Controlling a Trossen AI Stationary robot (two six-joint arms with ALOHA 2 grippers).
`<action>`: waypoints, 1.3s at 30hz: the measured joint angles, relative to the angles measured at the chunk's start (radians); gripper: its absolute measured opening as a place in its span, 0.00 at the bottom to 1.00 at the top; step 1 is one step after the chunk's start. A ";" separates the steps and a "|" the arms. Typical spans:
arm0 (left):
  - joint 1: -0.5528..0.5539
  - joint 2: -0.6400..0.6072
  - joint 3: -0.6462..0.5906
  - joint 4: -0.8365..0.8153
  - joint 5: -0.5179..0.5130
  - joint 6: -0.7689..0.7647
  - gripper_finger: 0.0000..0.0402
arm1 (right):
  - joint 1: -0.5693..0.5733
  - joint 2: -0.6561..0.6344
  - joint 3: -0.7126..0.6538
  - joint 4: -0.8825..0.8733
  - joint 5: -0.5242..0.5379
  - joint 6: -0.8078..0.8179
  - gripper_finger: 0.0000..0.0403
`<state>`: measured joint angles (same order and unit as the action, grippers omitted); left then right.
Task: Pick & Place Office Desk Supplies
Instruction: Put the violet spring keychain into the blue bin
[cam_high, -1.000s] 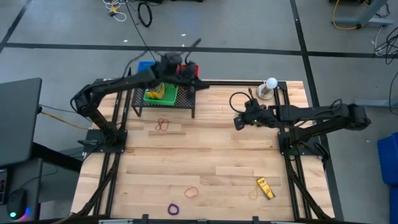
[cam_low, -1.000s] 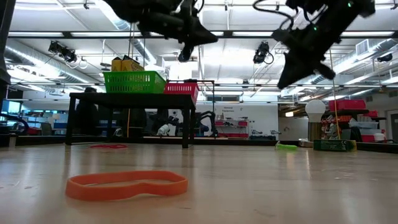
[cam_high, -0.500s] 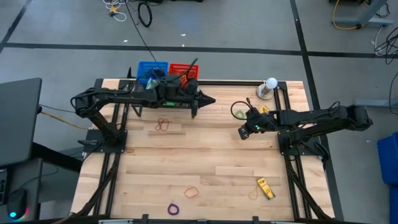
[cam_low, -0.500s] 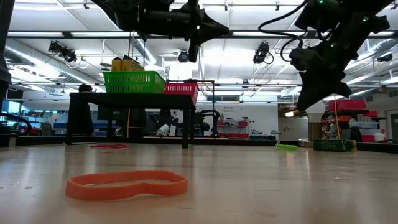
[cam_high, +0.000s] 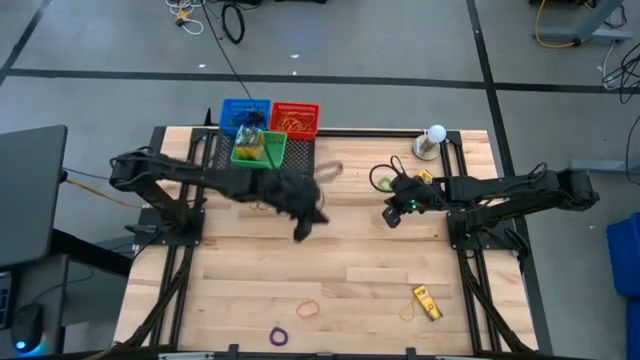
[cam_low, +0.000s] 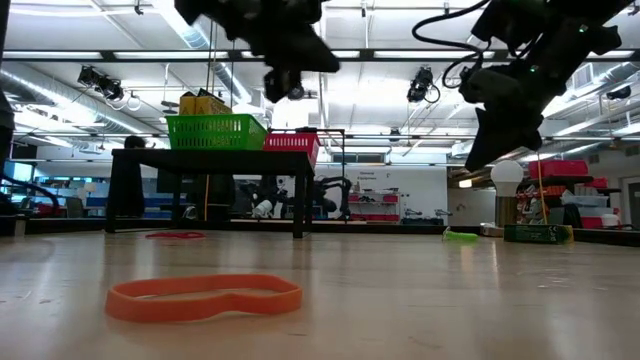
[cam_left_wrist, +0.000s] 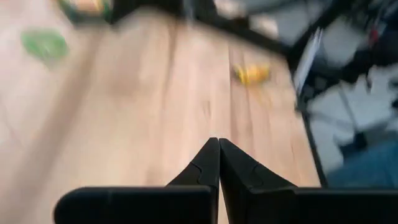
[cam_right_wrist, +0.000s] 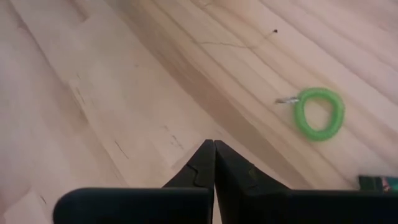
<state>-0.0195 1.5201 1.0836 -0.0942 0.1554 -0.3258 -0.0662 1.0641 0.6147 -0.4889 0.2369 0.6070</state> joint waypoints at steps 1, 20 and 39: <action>-0.031 0.005 0.000 -0.037 -0.018 -0.008 0.02 | 0.000 0.000 0.000 0.002 -0.002 -0.014 0.01; -0.552 0.068 0.001 -0.256 -0.261 -1.029 0.02 | 0.000 0.000 0.000 0.008 -0.009 -0.211 0.03; -0.748 0.360 0.319 -0.432 -0.149 -1.199 0.17 | 0.000 0.000 0.000 0.031 -0.028 -0.275 0.02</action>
<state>-0.7680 1.8801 1.4021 -0.5257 0.0069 -1.5245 -0.0658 1.0645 0.6147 -0.4582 0.2089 0.3316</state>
